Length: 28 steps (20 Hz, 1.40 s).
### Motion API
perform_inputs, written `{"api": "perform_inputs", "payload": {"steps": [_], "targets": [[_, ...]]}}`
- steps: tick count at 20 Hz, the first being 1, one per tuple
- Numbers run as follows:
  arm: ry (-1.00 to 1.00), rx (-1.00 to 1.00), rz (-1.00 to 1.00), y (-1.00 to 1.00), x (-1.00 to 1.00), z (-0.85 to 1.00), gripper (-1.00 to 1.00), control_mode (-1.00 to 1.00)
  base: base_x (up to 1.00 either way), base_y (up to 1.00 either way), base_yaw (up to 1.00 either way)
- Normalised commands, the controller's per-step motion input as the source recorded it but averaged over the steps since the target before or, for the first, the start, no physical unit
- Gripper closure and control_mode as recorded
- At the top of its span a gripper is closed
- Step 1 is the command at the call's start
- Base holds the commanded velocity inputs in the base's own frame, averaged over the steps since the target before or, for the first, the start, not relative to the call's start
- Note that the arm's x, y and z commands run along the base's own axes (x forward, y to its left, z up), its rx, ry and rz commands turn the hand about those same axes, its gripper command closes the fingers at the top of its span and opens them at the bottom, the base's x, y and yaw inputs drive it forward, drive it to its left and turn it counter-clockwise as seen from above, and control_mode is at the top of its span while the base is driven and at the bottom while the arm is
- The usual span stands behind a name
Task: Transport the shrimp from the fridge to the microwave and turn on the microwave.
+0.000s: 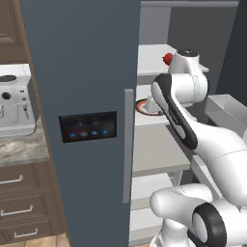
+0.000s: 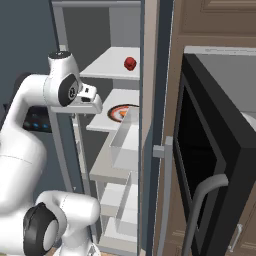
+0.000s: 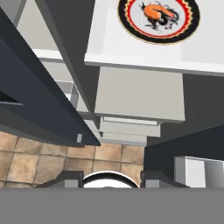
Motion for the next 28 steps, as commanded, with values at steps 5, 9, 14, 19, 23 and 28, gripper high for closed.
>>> {"api": "perform_inputs", "payload": {"steps": [5, 9, 14, 19, 23, 28], "targets": [[-0.05, 0.00, 0.00, -0.01, -0.06, -0.02, -1.00, -1.00, 0.00, 0.00, 0.00], [-0.09, 0.00, 0.00, -0.09, -0.08, -0.03, -1.00, -1.00, 0.00, 0.00, 0.00], [-0.11, 0.00, 0.00, -0.18, -0.03, -0.06, -1.00, -1.00, 0.00, 0.00, 0.00], [-0.12, 0.00, 0.00, -0.18, 0.03, -0.14, -1.00, -1.00, 0.00, 0.00, 0.00], [-0.10, -0.01, 0.00, -0.14, 0.17, -0.15, -1.00, -1.00, 0.00, 0.00, 0.00], [-0.10, -0.05, 0.00, -0.15, 0.17, -0.21, -1.00, -1.00, 0.00, 0.00, 0.00]]}}
